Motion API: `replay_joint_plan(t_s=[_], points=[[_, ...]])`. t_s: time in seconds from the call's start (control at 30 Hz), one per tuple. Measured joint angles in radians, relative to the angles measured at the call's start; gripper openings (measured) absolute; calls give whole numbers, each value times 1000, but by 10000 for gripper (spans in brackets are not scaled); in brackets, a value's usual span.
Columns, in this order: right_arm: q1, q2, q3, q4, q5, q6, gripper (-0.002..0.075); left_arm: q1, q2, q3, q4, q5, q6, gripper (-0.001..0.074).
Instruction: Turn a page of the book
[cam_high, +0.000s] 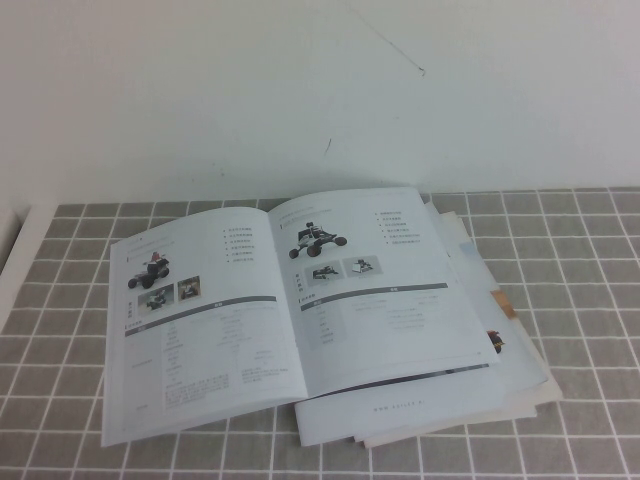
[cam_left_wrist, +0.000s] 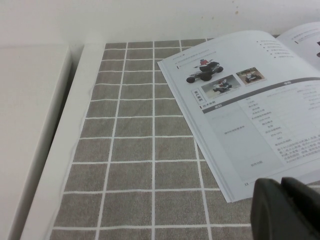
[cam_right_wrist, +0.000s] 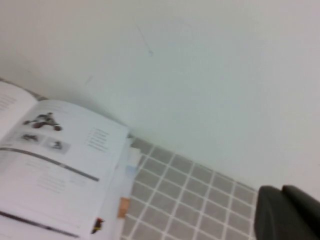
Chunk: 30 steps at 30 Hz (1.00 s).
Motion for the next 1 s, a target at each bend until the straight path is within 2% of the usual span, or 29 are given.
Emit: replay_joint_plan(t_s=[0.2,0.53,0.83,0.9,1.0], points=[[-14,-161,271,35,-213,-46,-1,0,0,0,0,0,-3,-4],[-14,-340,593,89,-324,-42,-1,0,0,0,0,0,-3,-4],[-23,-362,619,77,-275,-36,-1,0,-2,0,-2,0,-4,-4],[-23,-362,619,42,-241,15,-1,0,-2,0,-2,0,-4,-4],[-23,-362,617,-123,-195,230,-1,0,-2,0,-2,0,-4,-4]])
